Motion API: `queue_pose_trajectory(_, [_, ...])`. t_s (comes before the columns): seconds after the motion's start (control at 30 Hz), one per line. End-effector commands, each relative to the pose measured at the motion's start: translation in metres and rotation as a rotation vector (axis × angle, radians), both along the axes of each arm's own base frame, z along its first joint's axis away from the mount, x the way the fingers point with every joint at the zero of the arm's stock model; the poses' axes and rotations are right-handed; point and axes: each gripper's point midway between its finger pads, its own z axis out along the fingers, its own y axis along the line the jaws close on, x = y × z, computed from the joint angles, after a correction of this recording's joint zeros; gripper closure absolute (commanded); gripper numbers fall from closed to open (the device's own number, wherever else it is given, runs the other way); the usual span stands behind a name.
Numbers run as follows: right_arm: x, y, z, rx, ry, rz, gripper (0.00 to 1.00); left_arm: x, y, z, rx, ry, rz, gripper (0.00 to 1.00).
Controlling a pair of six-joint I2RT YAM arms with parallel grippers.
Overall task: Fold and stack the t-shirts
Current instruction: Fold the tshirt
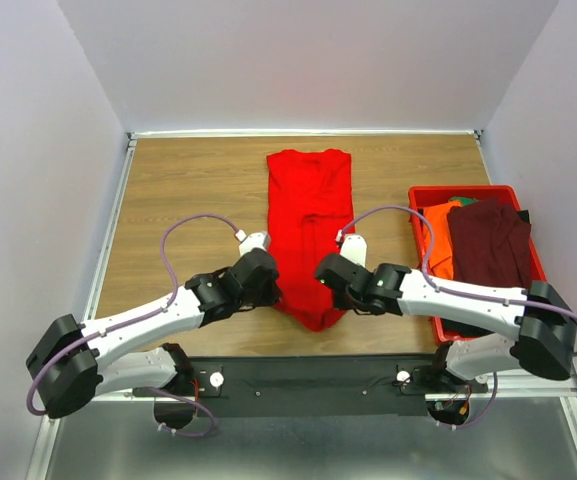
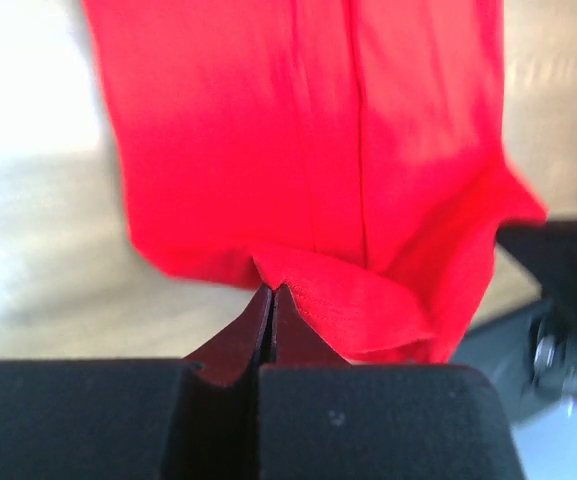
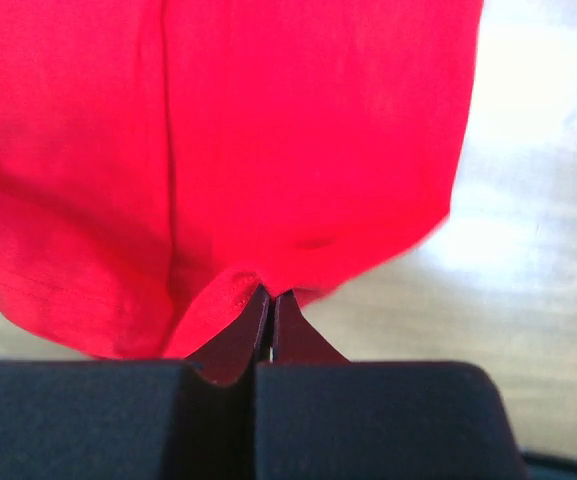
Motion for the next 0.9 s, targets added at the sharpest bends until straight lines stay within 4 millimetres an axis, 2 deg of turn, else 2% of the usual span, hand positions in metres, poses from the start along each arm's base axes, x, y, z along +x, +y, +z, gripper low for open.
queue_pose_trajectory(0.0, [0.044,0.004,0.012,-0.044,-0.158,-0.071,0.99,0.045,0.000,0.021,-0.025,-0.140,0.053,1.00])
queue_pose_trajectory(0.17, [0.085,0.012,0.024,-0.019,-0.238,-0.134,0.99,0.080,-0.006,0.027,-0.042,-0.176,0.095,1.00])
queue_pose_trajectory(0.27, [0.112,0.013,0.032,-0.002,-0.298,-0.173,1.00,0.103,-0.017,0.038,-0.062,-0.198,0.117,1.00])
queue_pose_trajectory(0.3, [0.114,0.014,0.030,-0.010,-0.300,-0.176,1.00,0.105,-0.017,0.039,-0.067,-0.203,0.121,1.00])
queue_pose_trajectory(0.33, [0.125,0.013,0.031,-0.016,-0.319,-0.190,0.99,0.114,-0.019,0.043,-0.064,-0.213,0.138,1.00])
queue_pose_trajectory(0.5, [0.156,0.006,0.027,-0.034,-0.353,-0.233,0.99,0.142,-0.016,0.049,-0.046,-0.235,0.191,1.00])
queue_pose_trajectory(0.53, [0.165,0.002,0.027,-0.031,-0.361,-0.247,0.99,0.146,-0.014,0.044,-0.033,-0.228,0.201,1.00])
queue_pose_trajectory(0.63, [0.185,-0.005,0.021,-0.022,-0.364,-0.273,0.99,0.162,-0.009,0.046,-0.030,-0.238,0.227,1.00])
queue_pose_trajectory(0.87, [0.220,-0.010,0.013,-0.007,-0.365,-0.284,1.00,0.198,0.000,0.031,0.026,-0.233,0.251,1.00])
